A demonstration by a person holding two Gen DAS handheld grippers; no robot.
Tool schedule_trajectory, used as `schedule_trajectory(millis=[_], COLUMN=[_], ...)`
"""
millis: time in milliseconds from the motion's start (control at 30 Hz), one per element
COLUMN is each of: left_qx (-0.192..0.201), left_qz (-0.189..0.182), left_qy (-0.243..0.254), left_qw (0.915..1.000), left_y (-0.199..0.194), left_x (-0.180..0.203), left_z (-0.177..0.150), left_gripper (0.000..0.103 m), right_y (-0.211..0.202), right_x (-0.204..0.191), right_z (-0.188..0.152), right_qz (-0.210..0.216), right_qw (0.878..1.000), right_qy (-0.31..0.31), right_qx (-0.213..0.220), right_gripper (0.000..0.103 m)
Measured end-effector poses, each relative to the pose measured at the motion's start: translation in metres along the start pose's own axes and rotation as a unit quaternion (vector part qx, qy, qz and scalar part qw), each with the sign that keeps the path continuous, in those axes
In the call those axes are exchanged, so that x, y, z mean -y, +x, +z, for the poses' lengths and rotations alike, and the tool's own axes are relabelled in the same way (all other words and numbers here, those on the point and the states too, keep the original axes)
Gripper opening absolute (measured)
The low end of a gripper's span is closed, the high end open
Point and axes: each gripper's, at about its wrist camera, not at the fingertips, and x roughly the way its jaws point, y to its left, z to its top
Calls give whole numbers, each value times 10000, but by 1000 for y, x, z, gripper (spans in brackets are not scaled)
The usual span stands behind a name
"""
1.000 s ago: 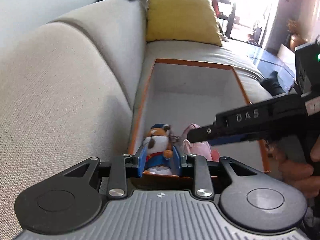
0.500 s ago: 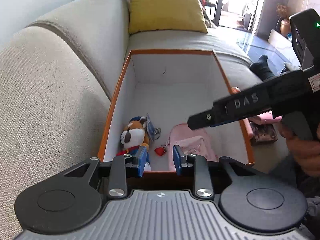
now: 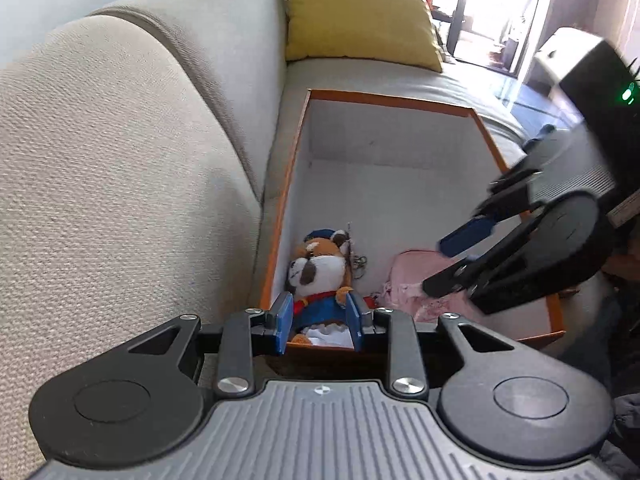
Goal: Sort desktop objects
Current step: 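Grasp the pink bag again with the right gripper inside the box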
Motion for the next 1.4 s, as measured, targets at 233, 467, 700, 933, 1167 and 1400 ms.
schedule_trajectory(millis=[233, 467, 700, 933, 1167, 1400], left_qx=[-167, -318, -343, -416, -583, -665], left_qz=[-180, -238, -490, -888, -1472, -1465], left_qy=[272, 270, 329, 516, 293, 48], left_qw=[9993, 9988, 9977, 9938, 9869, 9870], left_y=[14, 28, 36, 52, 67, 75], left_x=[5, 4, 10, 19, 11, 6], left_z=[4, 2, 6, 16, 21, 23], left_gripper=[33, 33, 33, 35, 60, 28], right_y=[33, 46, 16, -17, -46, -43], right_x=[-10, 0, 5, 11, 14, 17], right_z=[7, -2, -7, -16, -25, -27], right_qz=[44, 89, 179, 347, 641, 639], right_qw=[9927, 9927, 9913, 9863, 9762, 9768], right_qy=[-975, -1074, -1302, -1555, -1809, -1727], right_qx=[-713, -545, -72, 430, 1011, 1098], right_gripper=[35, 9, 7, 7, 7, 7])
